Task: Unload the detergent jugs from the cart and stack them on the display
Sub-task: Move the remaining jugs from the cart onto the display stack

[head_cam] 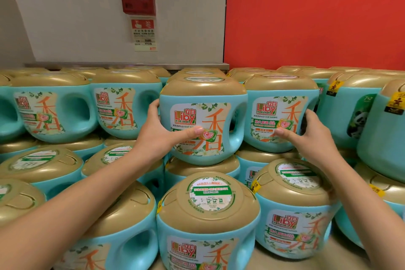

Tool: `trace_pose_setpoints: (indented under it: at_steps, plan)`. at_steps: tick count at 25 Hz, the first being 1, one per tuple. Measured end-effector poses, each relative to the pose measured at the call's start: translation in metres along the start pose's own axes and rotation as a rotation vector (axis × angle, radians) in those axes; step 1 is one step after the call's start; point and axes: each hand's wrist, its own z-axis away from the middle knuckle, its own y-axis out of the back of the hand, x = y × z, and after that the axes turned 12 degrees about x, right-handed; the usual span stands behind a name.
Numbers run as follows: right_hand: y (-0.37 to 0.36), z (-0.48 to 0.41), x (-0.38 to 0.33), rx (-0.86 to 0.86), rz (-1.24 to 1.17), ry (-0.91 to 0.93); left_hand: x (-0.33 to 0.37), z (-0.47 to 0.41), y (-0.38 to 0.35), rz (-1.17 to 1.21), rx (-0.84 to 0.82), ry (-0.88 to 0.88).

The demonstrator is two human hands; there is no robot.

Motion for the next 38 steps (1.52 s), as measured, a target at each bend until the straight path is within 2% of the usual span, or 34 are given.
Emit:
trace_pose_setpoints:
  at_steps: [9,13,16,18,20,23,25,31,34,38]
  plan:
    - [0.005,0.006,-0.005,-0.012,0.005,-0.018,0.004,0.007,0.001,-0.068,0.012,0.033]
    - [0.013,0.02,-0.012,0.125,0.064,0.039,0.011,0.021,-0.001,-0.247,0.185,-0.146]
    - [0.033,0.041,-0.024,0.242,0.039,0.146,0.016,0.04,0.004,-0.191,0.318,-0.28]
    - [0.05,0.066,-0.032,0.274,-0.037,0.205,0.025,0.061,0.015,-0.117,0.32,-0.345]
    - [0.07,0.101,-0.039,0.283,-0.109,0.246,0.032,0.089,0.026,-0.001,0.226,-0.352]
    - [0.098,0.169,-0.035,0.216,-0.204,0.19,0.031,0.145,0.042,0.208,0.05,-0.231]
    - [0.116,0.224,-0.025,0.18,-0.236,0.081,0.021,0.192,0.053,0.25,-0.012,-0.145]
    - [0.172,0.412,0.028,0.054,-0.219,-0.336,-0.028,0.342,0.08,0.198,-0.214,0.179]
    - [0.215,0.489,0.046,0.068,-0.196,-0.532,-0.038,0.413,0.085,0.161,-0.297,0.342]
    - [0.264,0.549,0.061,0.103,-0.167,-0.658,-0.042,0.489,0.078,0.113,-0.387,0.526]
